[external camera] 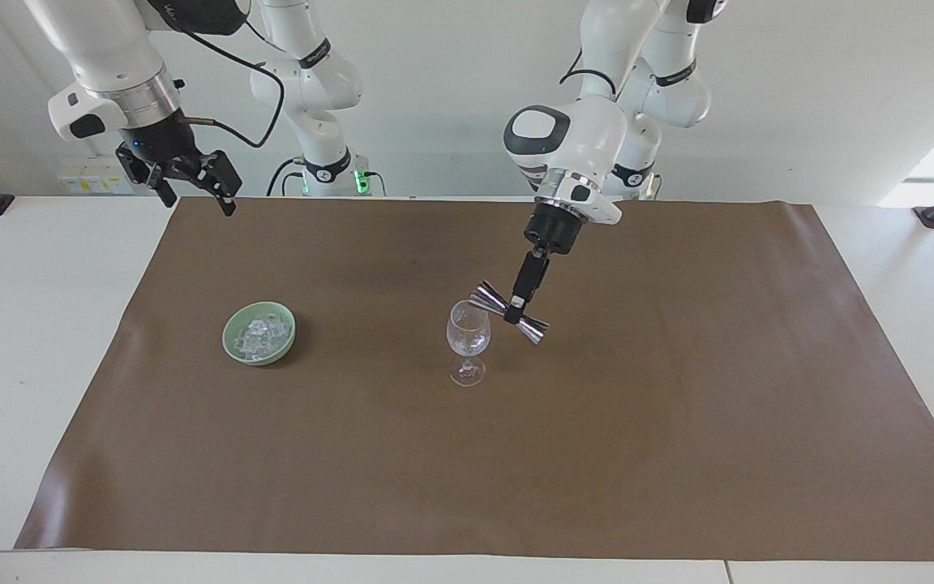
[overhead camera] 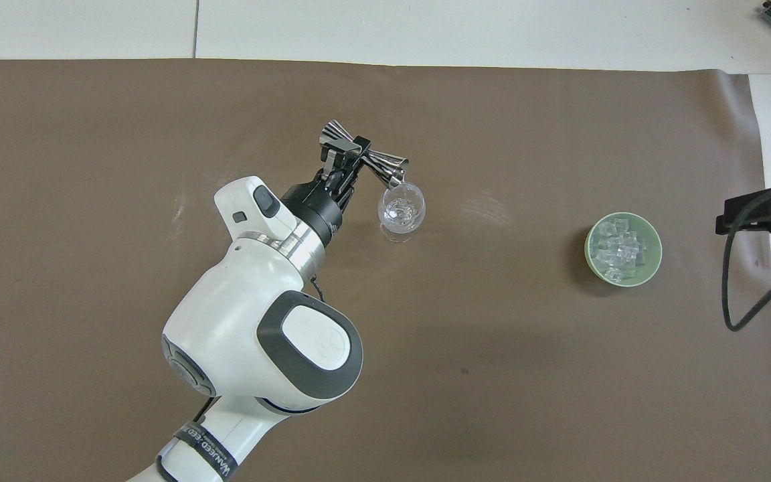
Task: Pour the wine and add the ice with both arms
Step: 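Hold the silver cup tilted above the glass to pour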
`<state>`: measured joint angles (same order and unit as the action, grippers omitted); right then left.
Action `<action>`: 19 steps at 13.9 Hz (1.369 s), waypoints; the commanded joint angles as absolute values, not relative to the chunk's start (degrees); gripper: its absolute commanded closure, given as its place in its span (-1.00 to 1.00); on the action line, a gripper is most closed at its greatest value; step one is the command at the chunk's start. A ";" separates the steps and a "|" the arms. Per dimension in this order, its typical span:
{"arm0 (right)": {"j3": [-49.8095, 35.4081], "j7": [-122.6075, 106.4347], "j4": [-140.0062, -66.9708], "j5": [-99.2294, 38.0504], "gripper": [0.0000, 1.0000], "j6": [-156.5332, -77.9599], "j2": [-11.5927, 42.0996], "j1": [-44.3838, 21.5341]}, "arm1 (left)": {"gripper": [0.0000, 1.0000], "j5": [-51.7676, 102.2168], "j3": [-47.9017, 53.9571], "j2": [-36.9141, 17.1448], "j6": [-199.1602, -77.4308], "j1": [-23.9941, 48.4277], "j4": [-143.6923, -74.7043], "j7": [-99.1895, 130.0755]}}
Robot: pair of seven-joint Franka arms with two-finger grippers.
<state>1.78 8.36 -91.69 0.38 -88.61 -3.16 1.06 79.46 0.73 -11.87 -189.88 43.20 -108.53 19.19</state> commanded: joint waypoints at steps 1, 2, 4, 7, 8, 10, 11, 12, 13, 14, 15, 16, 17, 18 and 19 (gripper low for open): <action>1.67 6.77 -93.08 0.79 -1.00 -88.51 -4.39 1.05 | 1.00 78.93 0.09 -12.04 -191.95 44.38 -108.90 14.52; 1.67 6.77 -93.08 0.79 -1.00 -88.51 -4.39 1.05 | 1.00 78.93 0.09 -12.04 -192.13 44.47 -108.98 13.37; 1.67 6.77 -93.08 0.79 -1.00 -88.51 -4.39 1.05 | 1.00 78.93 0.09 -12.13 -193.61 44.74 -108.98 12.04; 1.67 6.77 -93.08 0.79 -1.00 -88.51 -4.39 1.05 | 1.00 78.93 0.09 -12.74 -195.72 45.88 -108.98 9.34; 1.67 6.77 -93.08 0.79 -1.00 -88.51 -4.39 1.05 | 1.00 78.93 0.09 -12.83 -195.99 45.88 -108.98 8.62; 1.67 6.77 -93.08 0.79 -1.00 -88.51 -4.39 1.05 | 1.00 78.93 0.09 -12.83 -196.08 46.84 -108.90 7.39; 1.67 6.77 -93.08 0.79 -1.00 -88.51 -4.39 1.05 | 1.00 78.93 0.09 -12.83 -196.17 46.93 -108.90 7.30; 1.67 6.77 -93.08 0.79 -1.00 -88.51 -4.39 1.05 | 1.00 78.93 -0.09 -12.83 -196.17 47.02 -108.90 6.51; 1.67 6.77 -93.08 0.79 -1.00 -88.51 -4.39 1.05 | 1.00 78.93 0.09 -12.83 -196.17 47.11 -108.90 4.68; 1.67 6.77 -93.08 0.79 -1.00 -88.51 -4.39 1.05 | 1.00 78.93 0.09 -12.83 -196.08 47.11 -108.90 3.44; 1.67 6.77 -93.08 0.79 -1.00 -88.51 -4.39 1.05 | 1.00 78.93 0.09 -12.83 -196.00 47.02 -108.98 2.47; 1.67 6.77 -93.08 0.79 -1.00 -88.51 -4.39 1.05 | 1.00 78.93 0.09 -12.83 -195.91 47.02 -108.98 1.50; 1.67 6.77 -93.08 0.79 -1.00 -88.51 -4.39 1.05 | 1.00 79.01 0.26 -12.83 -195.82 47.02 -108.98 1.41; 1.67 6.77 -93.16 0.79 -1.00 -88.33 -4.48 1.05 | 1.00 79.01 0.26 -12.83 -195.82 47.02 -108.98 1.41; 1.67 6.68 -93.08 0.79 -1.00 -88.50 -4.40 1.05 | 1.00 79.10 0.26 -12.83 -195.73 47.02 -108.98 1.41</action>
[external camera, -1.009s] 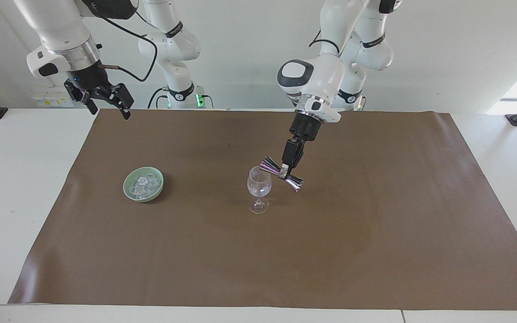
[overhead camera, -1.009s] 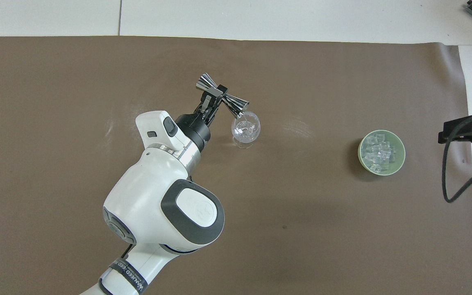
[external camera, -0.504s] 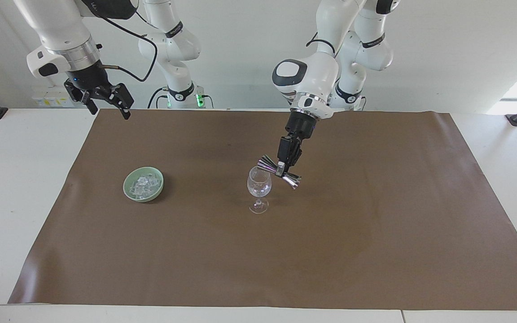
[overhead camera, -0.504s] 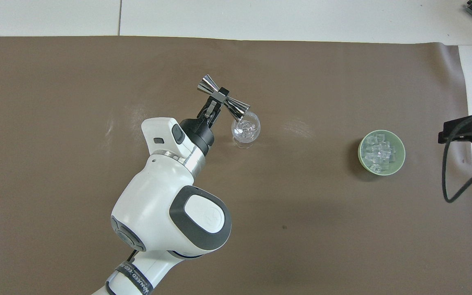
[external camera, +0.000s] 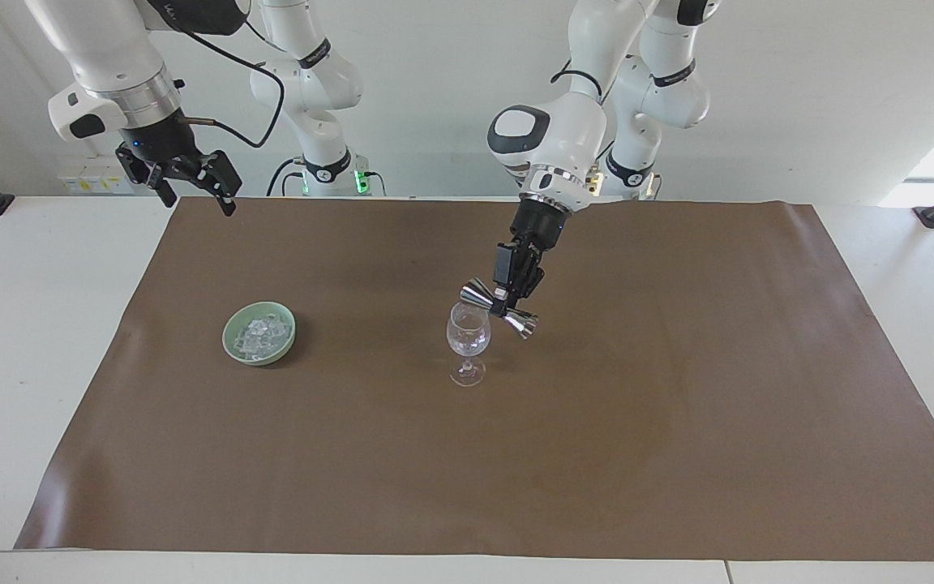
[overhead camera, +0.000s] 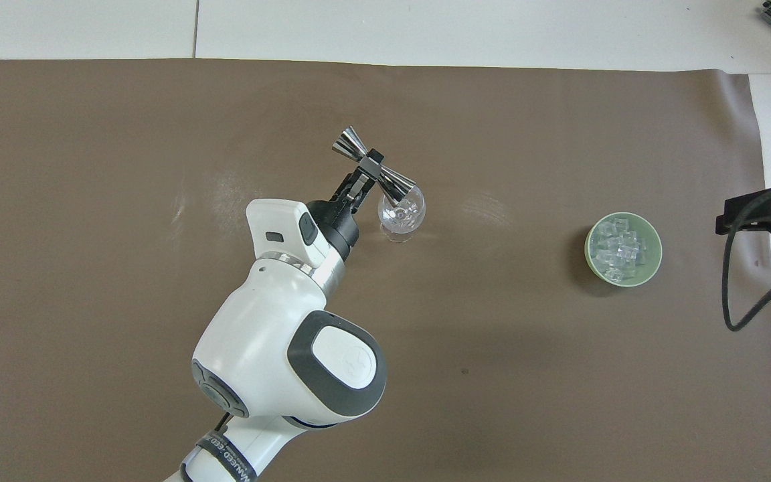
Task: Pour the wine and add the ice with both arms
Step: 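Hold the silver cup tilted above the glass to pour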
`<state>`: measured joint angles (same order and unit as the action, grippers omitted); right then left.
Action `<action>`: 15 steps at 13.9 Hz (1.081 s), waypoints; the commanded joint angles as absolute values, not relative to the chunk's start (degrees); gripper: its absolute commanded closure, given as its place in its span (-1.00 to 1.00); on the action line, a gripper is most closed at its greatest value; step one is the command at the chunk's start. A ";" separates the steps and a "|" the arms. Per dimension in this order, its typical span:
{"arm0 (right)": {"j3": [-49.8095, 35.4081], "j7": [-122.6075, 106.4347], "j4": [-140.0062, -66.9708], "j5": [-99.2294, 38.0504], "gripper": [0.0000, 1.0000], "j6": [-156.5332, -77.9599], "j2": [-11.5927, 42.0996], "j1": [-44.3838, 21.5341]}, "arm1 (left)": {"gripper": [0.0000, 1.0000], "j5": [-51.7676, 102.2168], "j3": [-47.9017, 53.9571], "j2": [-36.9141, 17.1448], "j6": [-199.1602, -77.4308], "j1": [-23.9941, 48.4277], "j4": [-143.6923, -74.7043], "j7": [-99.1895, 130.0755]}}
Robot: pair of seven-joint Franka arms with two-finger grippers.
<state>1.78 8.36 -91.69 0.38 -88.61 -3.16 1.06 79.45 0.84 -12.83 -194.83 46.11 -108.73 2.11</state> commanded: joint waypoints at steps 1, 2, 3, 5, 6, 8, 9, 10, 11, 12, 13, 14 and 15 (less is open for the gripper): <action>1.67 6.77 -93.08 0.79 -1.00 -88.42 -4.39 1.05 | 1.00 79.19 0.26 -12.83 -195.65 46.93 -108.98 1.49; 1.67 6.68 -93.08 0.79 -1.00 -88.42 -4.39 1.05 | 1.00 79.28 0.26 -12.92 -195.47 46.76 -108.98 1.49; 1.67 6.77 -93.08 0.79 -1.00 -88.42 -4.39 1.05 | 1.00 79.45 0.26 -12.92 -195.21 46.58 -108.90 1.67; 1.67 6.77 -93.08 0.79 -1.00 -88.42 -4.39 1.05 | 1.00 79.98 0.26 -12.31 -192.23 46.06 -108.81 2.11; 1.67 6.68 -93.08 0.79 -1.00 -88.42 -4.39 1.14 | 1.00 81.20 0.26 -12.13 -191.61 45.79 -108.63 2.72; 1.67 6.68 -93.08 0.79 -1.00 -88.42 -4.39 1.05 | 1.00 84.45 0.26 -11.95 -190.03 44.83 -108.02 4.21; 1.67 6.59 -93.08 0.79 -1.00 -88.50 -4.39 1.05 | 1.00 85.85 0.26 -11.61 -189.15 44.56 -108.02 5.09; 1.67 6.59 -93.08 0.79 -1.00 -88.51 -4.39 1.05 | 1.00 86.83 0.26 -11.43 -188.62 44.13 -108.02 6.05; 1.67 6.59 -93.16 0.79 -1.00 -88.59 -4.39 1.05 | 1.00 87.79 0.26 -11.34 -188.44 44.03 -108.02 7.46; 1.67 6.59 -93.34 0.79 -1.00 -88.59 -4.48 1.05 | 1.00 88.76 0.26 -11.16 -187.92 44.03 -108.02 9.30; 1.58 6.68 -93.34 0.79 -1.00 -88.59 -4.48 1.05 | 1.00 89.03 0.26 -10.90 -187.30 44.03 -108.10 10.97; 1.58 6.68 -93.34 0.70 -1.00 -88.77 -4.48 0.62 | 1.00 89.12 0.26 -10.72 -186.86 44.03 -108.19 12.90; 1.58 6.68 -93.51 0.70 -1.00 -89.03 -4.48 -0.43 | 1.00 89.21 0.26 -10.64 -186.25 43.77 -108.28 15.18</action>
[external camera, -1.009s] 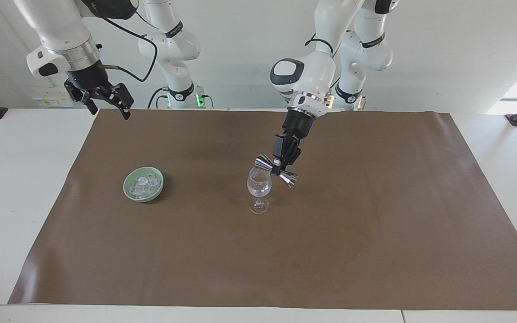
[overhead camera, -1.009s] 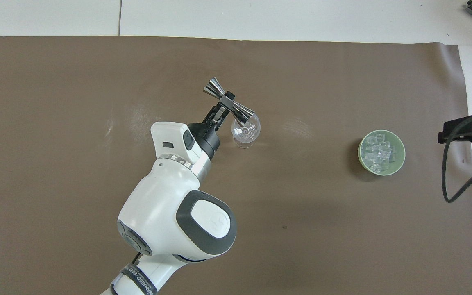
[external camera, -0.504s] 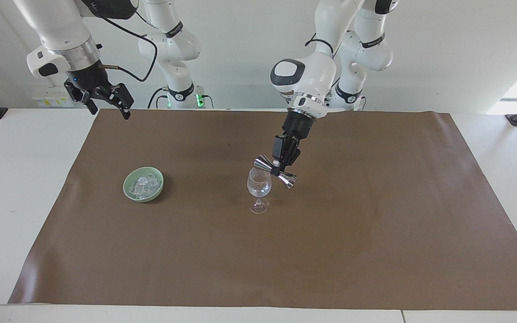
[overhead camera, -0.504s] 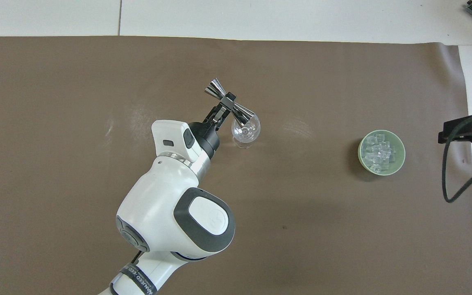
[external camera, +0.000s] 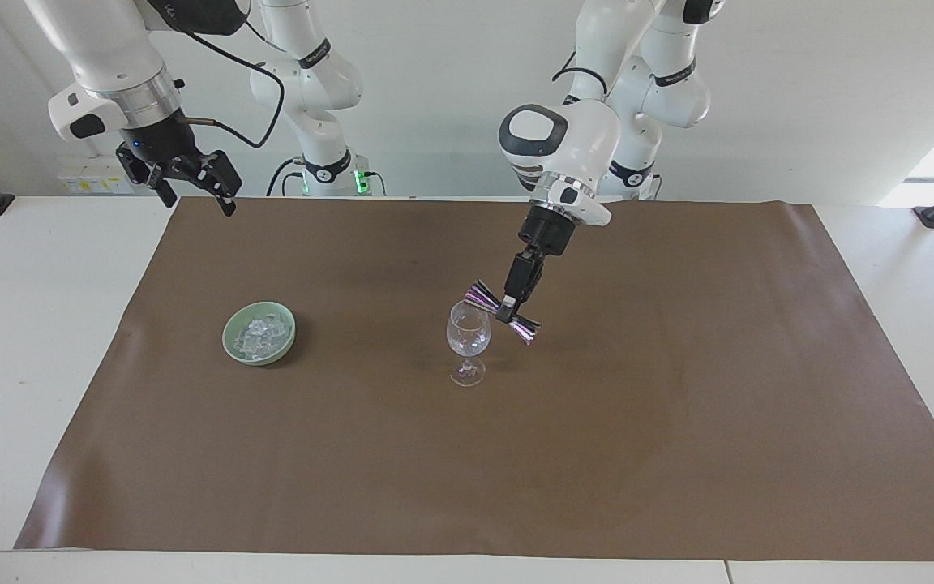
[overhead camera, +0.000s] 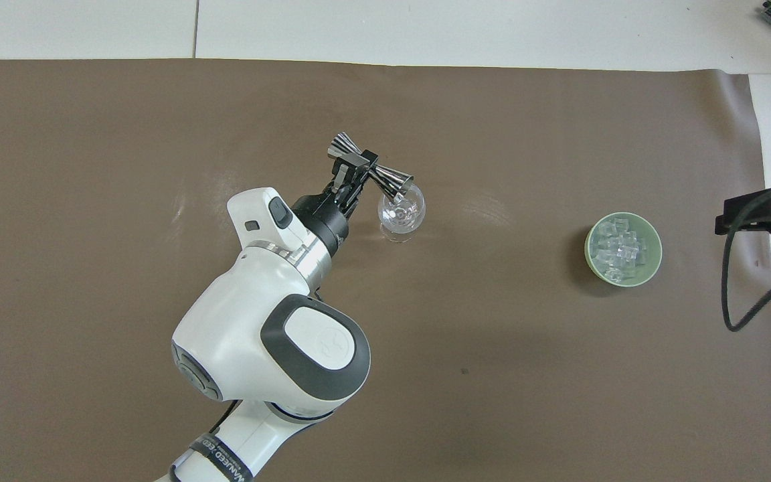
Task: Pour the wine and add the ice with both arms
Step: 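Carry the silver cup back with the left gripper while the right gripper reaches the ice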
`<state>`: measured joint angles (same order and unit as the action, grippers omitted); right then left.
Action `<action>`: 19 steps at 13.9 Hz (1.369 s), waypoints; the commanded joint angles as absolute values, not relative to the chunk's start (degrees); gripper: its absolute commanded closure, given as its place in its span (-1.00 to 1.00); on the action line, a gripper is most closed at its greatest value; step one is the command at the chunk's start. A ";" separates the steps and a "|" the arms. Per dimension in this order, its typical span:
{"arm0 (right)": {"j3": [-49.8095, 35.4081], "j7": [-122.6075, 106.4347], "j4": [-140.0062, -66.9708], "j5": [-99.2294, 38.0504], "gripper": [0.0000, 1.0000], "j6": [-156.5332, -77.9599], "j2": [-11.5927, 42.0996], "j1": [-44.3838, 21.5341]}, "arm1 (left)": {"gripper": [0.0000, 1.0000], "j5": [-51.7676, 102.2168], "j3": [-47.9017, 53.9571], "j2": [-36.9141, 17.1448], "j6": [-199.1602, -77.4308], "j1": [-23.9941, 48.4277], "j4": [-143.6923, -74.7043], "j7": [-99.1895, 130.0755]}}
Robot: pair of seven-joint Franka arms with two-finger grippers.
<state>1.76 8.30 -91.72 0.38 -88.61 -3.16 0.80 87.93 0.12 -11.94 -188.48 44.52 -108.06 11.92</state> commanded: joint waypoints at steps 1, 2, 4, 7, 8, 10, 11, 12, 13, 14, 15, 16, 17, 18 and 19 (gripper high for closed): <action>1.58 6.51 -93.52 0.70 -1.00 -89.12 -4.48 -0.70 | 1.00 89.38 0.26 -10.37 -184.85 43.60 -108.54 16.51; 1.58 6.50 -93.78 0.70 -1.00 -89.21 -4.57 -0.70 | 1.00 89.47 0.26 -9.85 -183.62 42.90 -108.81 17.22; 1.58 6.50 -94.92 0.70 -1.00 -89.99 -5.09 -0.70 | 1.00 89.91 0.26 -9.06 -179.49 40.88 -109.07 18.28; 1.49 6.50 -97.46 0.62 -1.00 -92.46 -6.15 -0.70 | 1.00 90.53 0.26 -7.74 -173.17 36.84 -110.65 19.76; 1.49 6.50 -97.47 0.53 -1.00 -91.94 -6.24 -0.70 | 1.00 90.53 0.18 -6.86 -170.62 35.09 -111.44 20.73; 1.49 6.50 -98.25 0.44 -1.00 -91.93 -6.68 -0.79 | 1.00 90.53 0.18 -5.28 -165.35 31.57 -113.72 21.88; 1.58 6.42 -99.83 0.53 -1.00 -92.72 -7.38 -0.79 | 1.00 90.44 0.18 -4.49 -162.71 29.73 -114.69 22.41; 1.58 5.63 -101.58 0.44 -1.00 -94.46 -8.08 -0.70 | 1.00 90.53 0.18 -3.87 -161.03 28.32 -115.83 22.59; 1.58 4.32 -103.08 0.53 -1.00 -96.22 -8.69 -0.70 | 1.00 90.53 0.18 -3.17 -159.01 26.82 -116.80 23.02; 1.67 3.35 -104.66 0.44 -1.00 -97.37 -9.05 -0.62 | 1.00 90.53 0.09 -2.64 -156.12 25.07 -117.68 23.46; 1.84 2.82 -105.98 0.44 -1.00 -98.60 -9.14 -0.62 | 1.00 90.44 0.09 -2.11 -153.66 23.22 -118.56 24.16; 2.02 2.64 -107.30 0.44 -1.00 -100.35 -9.66 -0.53 | 1.00 90.44 0.09 -1.67 -151.37 21.72 -119.43 24.78; 2.11 2.64 -108.45 0.44 -1.00 -101.42 -9.93 -0.53 | 1.00 90.44 0.09 -1.23 -149.00 20.06 -120.31 25.13; 2.20 2.46 -109.33 0.44 -1.00 -102.12 -10.19 -0.35 | 1.00 90.44 0.09 -0.88 -146.45 18.21 -121.28 25.48; 2.28 1.85 -109.94 0.53 -1.00 -102.74 -10.28 -0.26 | 1.00 90.44 0.09 -0.44 -143.64 16.37 -122.16 26.18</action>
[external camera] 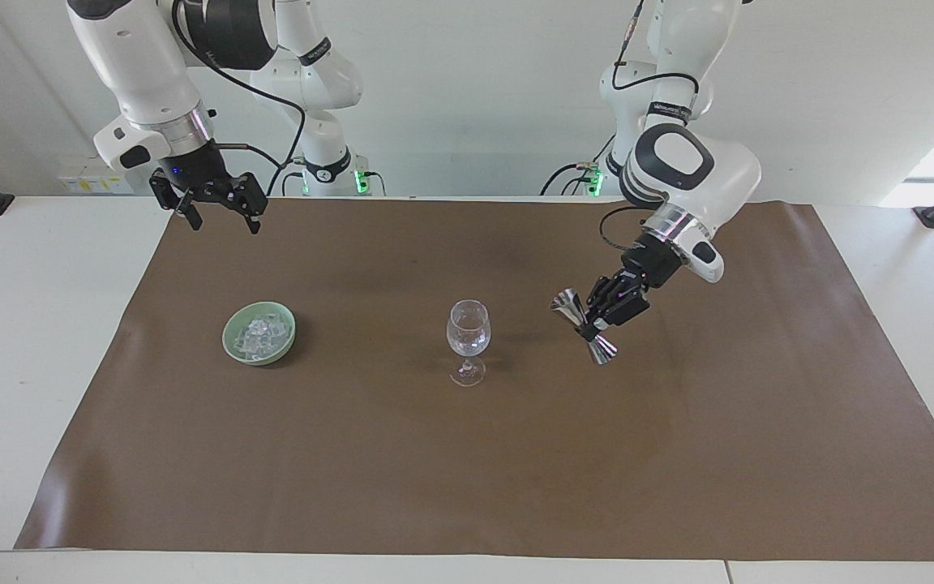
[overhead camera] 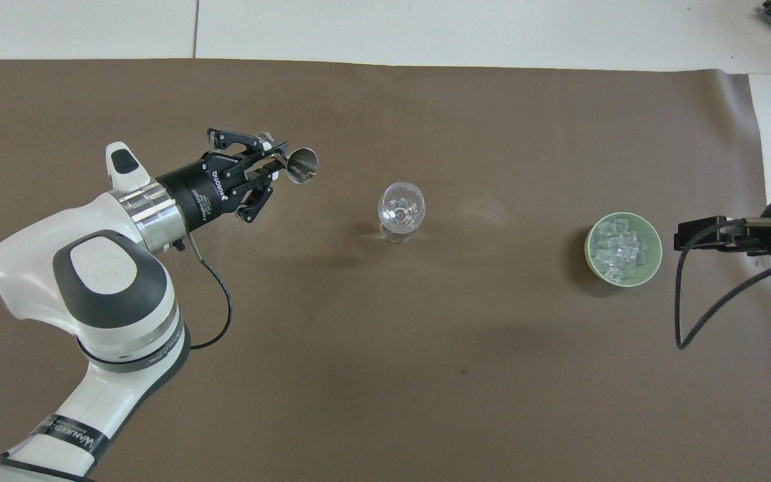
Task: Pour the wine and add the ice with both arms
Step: 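Carry the silver cup back with the left gripper while the right gripper reaches the ice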
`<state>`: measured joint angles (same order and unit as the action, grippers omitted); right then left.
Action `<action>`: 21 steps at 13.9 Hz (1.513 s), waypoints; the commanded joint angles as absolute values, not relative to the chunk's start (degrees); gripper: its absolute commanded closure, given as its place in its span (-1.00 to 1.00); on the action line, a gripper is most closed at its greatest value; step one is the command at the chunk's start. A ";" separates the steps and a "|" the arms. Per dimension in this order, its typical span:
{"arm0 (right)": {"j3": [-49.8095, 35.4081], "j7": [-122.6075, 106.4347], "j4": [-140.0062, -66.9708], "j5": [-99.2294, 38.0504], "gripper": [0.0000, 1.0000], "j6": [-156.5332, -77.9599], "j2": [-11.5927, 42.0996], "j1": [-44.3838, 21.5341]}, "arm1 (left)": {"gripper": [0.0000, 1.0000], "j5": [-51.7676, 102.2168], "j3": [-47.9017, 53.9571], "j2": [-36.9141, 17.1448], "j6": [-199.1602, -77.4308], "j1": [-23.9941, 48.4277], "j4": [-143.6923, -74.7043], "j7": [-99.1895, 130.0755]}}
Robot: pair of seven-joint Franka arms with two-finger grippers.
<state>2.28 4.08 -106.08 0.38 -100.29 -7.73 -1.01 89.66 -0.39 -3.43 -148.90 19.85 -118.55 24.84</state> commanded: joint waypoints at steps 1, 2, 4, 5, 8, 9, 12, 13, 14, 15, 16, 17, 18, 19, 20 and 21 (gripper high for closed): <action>2.63 0.54 -111.08 0.44 -1.00 -104.05 -10.46 -0.09 | 1.00 90.35 -0.09 -0.27 -140.57 14.17 -122.95 27.15; 3.25 -0.86 -112.49 0.53 -1.00 -105.63 -10.89 -0.09 | 1.00 90.26 -0.17 0.08 -138.10 12.58 -123.66 28.20; 4.22 -2.54 -117.57 0.53 -1.00 -111.15 -12.82 0.00 | 1.00 90.26 -0.18 0.35 -133.88 9.16 -125.06 31.71; 4.39 -2.72 -119.51 0.53 -1.00 -113.10 -13.44 0.00 | 1.00 90.18 -0.18 0.26 -131.51 7.23 -125.68 33.56; 4.57 -4.04 -120.23 0.53 -1.00 -114.08 -11.00 0.00 | 1.00 90.18 -0.09 -0.44 -125.61 1.16 -127.17 37.87; 4.57 -4.30 -120.41 0.53 -1.00 -116.34 -9.86 0.00 | 1.00 90.18 -0.09 -0.61 -124.29 -0.86 -127.79 38.92; 4.48 -5.88 -124.09 0.53 -1.00 -123.99 -8.18 0.00 | 1.00 90.18 0.09 -1.75 -120.34 -6.31 -129.81 39.81; 4.57 -7.89 -124.62 0.53 -1.00 -125.75 -6.78 0.00 | 1.00 90.26 0.09 -2.28 -118.58 -8.50 -130.51 39.81; 4.57 -8.78 -124.72 0.53 -1.00 -126.90 -4.77 0.17 | 1.00 90.26 0.09 -3.16 -117.17 -10.61 -131.04 39.81; 4.66 -8.53 -124.72 0.53 -1.00 -129.00 -2.92 0.18 | 1.00 90.26 0.09 -3.77 -115.85 -12.20 -131.74 39.81; 4.66 -8.18 -124.72 0.53 -1.00 -131.11 -1.51 0.18 | 1.00 90.35 0.09 -4.39 -115.06 -13.61 -132.44 39.64; 4.66 -8.09 -124.80 0.53 -1.00 -131.92 -0.80 0.18 | 1.00 90.61 0.09 -4.83 -114.53 -14.93 -133.32 39.46; 4.57 -8.09 -125.33 0.53 -1.00 -132.10 -0.01 0.18 | 1.00 90.96 0.09 -5.27 -113.74 -15.64 -133.94 39.20; 4.57 -8.00 -125.94 0.53 -1.00 -132.71 0.87 0.18 | 1.00 92.27 0.09 -5.71 -113.38 -15.82 -134.64 39.11; 4.66 -8.00 -126.47 0.53 -1.00 -134.28 2.01 0.18 | 1.00 94.29 0.09 -5.89 -113.38 -16.34 -135.52 39.02; 4.66 -8.00 -127.26 0.53 -0.99 -136.47 2.89 0.18 | 1.00 96.39 0.09 -6.32 -113.12 -16.87 -136.48 38.94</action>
<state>4.92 -6.78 -125.40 0.38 -132.82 1.84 -0.56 92.69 -0.50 -6.36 -114.71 -15.41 -134.31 39.04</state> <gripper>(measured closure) 0.000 0.780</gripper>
